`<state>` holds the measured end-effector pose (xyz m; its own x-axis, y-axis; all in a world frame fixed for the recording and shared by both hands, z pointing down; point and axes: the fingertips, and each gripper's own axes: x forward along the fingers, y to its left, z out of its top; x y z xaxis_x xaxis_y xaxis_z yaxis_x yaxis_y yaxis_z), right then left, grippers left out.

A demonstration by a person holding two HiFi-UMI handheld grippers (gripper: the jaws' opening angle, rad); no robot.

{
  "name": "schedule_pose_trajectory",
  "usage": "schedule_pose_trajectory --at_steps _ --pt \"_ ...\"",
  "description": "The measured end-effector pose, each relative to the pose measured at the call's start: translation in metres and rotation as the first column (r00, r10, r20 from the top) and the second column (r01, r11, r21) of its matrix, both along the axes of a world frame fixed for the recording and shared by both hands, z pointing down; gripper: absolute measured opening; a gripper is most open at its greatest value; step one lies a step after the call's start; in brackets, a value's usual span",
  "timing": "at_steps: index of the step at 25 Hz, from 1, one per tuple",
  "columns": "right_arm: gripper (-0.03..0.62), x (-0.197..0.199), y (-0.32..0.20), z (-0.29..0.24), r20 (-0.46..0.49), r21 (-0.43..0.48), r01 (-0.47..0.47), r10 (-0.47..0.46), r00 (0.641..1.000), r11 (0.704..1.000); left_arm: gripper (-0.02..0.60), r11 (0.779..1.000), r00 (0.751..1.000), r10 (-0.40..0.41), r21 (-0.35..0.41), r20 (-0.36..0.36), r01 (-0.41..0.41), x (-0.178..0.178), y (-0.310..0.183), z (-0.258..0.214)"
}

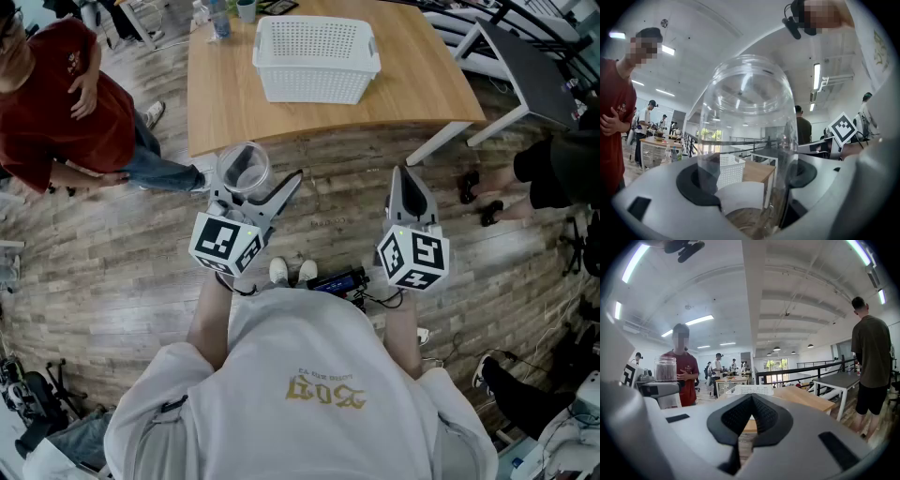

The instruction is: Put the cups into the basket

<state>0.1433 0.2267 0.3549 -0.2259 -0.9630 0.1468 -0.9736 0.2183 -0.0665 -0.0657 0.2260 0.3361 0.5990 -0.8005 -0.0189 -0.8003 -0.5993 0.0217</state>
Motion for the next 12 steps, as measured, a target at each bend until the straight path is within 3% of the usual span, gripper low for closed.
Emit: schedule_pose_trajectory --at_steps 12 --pt "0.008 -0.018 -0.003 0.001 0.011 0.012 0.059 -0.059 0.998 0.998 0.396 1.0 1.0 -0.026 -0.009 -0.009 0.026 0.006 0.004 0.001"
